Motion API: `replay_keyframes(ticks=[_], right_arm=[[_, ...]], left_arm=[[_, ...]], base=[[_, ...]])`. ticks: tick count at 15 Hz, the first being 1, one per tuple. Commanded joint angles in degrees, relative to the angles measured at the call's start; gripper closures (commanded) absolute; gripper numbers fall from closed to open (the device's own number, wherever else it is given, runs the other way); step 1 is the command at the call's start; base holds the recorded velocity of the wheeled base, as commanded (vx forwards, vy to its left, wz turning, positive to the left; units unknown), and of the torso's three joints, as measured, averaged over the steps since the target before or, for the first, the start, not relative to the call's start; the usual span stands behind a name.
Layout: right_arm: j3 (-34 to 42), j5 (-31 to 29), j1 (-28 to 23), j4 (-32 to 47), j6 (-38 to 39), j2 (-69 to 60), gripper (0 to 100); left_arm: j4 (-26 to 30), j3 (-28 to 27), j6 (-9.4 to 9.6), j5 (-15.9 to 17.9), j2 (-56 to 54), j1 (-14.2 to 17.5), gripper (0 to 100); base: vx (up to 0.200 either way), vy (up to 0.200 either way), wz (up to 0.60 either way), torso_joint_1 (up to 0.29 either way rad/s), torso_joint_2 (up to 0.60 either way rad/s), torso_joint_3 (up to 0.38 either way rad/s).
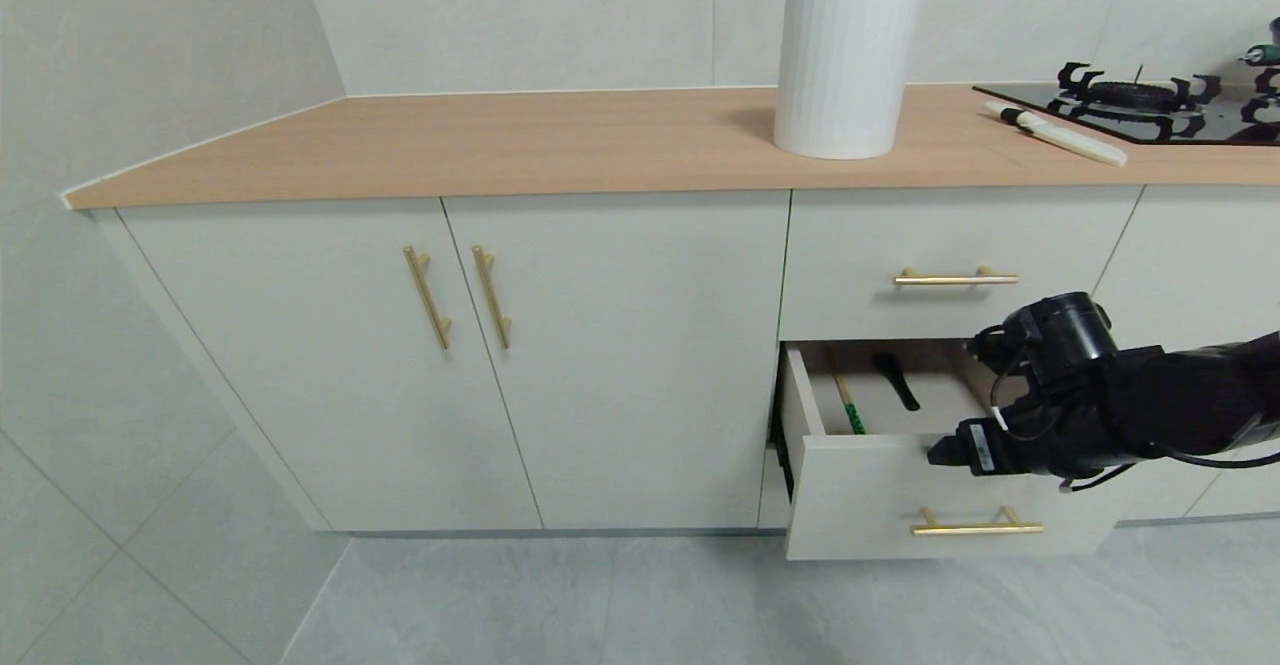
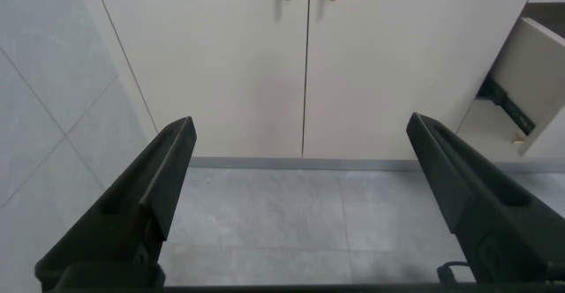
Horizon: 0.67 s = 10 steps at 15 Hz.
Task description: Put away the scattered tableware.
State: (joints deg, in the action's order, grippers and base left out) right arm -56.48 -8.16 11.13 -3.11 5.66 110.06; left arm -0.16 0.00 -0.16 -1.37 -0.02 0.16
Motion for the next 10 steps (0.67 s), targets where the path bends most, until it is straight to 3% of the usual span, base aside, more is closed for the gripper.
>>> replay_keyframes(ticks=[1,5,10], right_arm=[[0.23,-0.02,-0.41,-3.40,-0.03,3.06,0],[0.32,-0.11,-0.41,-7.26,0.58,4.90,0],[1.72,-4.76,-0.67,-22.47,4.89,9.65,0]], left_arm=[[-0.02,0.00,-0.02,-0.04,0.02,0.02,0],[0.07,0.00,-0.02,-0.04,0.02,0.02,0],[-0.02,0.00,-0.11,-0.04,0.02,0.02,0]], base=[[0.000,0.000,0.00,0.000,0.00,0.000],[0.000,0.000,0.00,0.000,0.00,0.000],[0.000,0.000,0.00,0.000,0.00,0.000]])
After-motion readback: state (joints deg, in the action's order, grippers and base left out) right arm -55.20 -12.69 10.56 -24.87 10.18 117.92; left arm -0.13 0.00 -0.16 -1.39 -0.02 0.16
